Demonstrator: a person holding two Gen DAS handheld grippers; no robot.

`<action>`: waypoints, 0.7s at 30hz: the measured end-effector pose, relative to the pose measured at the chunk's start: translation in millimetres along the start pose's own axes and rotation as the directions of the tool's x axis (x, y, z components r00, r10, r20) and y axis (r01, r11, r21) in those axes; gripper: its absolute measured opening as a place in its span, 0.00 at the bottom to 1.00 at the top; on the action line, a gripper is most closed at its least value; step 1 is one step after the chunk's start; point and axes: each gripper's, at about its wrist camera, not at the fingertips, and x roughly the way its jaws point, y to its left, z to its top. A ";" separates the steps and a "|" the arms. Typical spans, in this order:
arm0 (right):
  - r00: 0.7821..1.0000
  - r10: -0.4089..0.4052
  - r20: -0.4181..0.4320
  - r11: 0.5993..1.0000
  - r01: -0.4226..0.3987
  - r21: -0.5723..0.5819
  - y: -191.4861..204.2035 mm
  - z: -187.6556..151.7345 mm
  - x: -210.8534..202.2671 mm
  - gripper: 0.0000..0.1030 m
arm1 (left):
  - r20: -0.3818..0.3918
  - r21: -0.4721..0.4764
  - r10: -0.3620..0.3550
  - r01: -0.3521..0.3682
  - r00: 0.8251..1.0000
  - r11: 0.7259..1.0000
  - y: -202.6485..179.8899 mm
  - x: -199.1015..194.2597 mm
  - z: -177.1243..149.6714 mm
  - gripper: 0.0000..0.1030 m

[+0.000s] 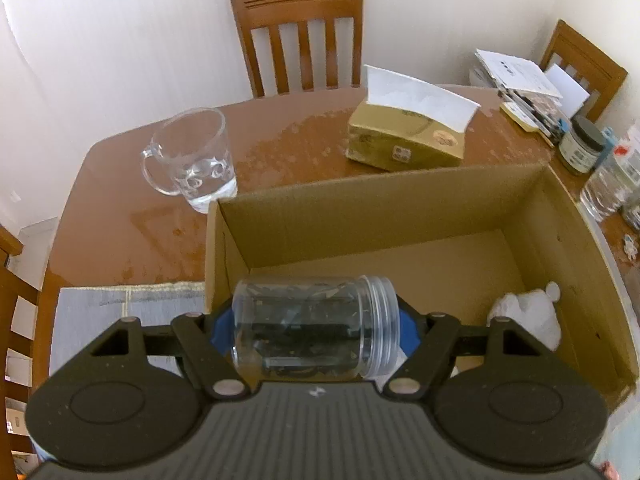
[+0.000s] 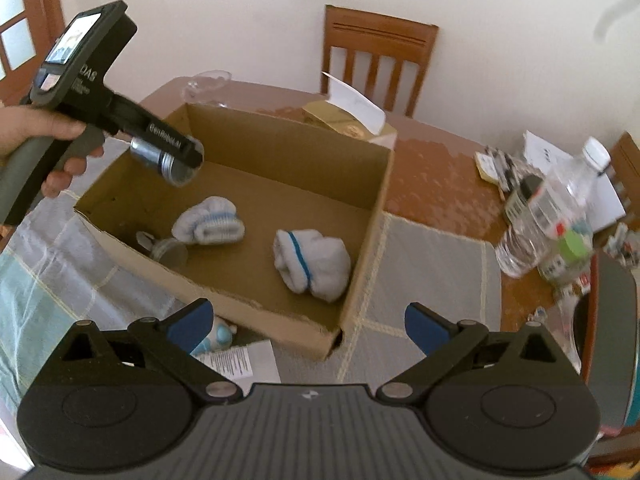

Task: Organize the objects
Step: 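Carry the jar and glove into the box and open both tools, then withdraw both tools from the box toward the remaining items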

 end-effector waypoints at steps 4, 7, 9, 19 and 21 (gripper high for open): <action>1.000 -0.023 -0.004 1.000 0.023 0.016 -1.6 -9.9 -6.0 1.00 | 0.016 -0.019 0.003 -0.003 1.000 1.000 2.1 0.2 1.1 0.87; 0.999 -0.032 -0.009 0.999 0.032 0.027 -4.4 -16.8 -10.2 1.00 | 0.030 -0.019 -0.007 0.008 1.000 1.000 2.5 -4.4 -0.3 0.89; 0.999 -0.034 -0.013 0.999 0.034 0.037 -6.1 -22.4 -12.9 1.00 | 0.048 -0.013 -0.010 0.011 0.999 1.000 2.0 -10.4 -3.1 0.91; 0.999 -0.018 -0.036 0.998 0.020 0.066 -8.8 -53.9 -15.0 1.00 | 0.120 0.013 0.004 -0.006 0.993 1.000 -2.8 -56.8 -39.7 0.96; 0.999 -0.009 -0.040 0.998 0.011 0.056 -6.4 -61.4 -14.2 1.00 | 0.128 -0.002 0.007 -0.007 0.992 1.000 -3.3 -68.9 -52.0 0.97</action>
